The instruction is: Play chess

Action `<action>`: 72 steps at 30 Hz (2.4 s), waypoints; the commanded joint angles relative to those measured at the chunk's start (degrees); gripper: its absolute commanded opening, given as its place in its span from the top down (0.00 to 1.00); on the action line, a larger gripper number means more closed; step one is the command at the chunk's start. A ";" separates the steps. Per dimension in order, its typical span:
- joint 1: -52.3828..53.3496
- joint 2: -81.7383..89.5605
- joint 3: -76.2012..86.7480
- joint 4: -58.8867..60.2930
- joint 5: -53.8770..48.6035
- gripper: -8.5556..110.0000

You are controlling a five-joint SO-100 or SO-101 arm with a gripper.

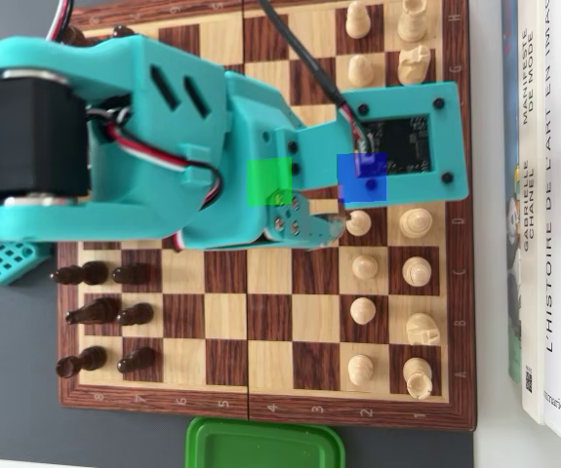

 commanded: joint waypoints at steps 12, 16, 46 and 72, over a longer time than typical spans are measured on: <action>-2.02 -3.43 -5.27 -0.35 -0.09 0.80; -2.90 -3.43 -5.27 -0.44 0.09 0.80; -2.29 -8.44 -10.72 0.18 -0.09 0.80; -2.37 -12.74 -10.90 0.09 -0.09 0.80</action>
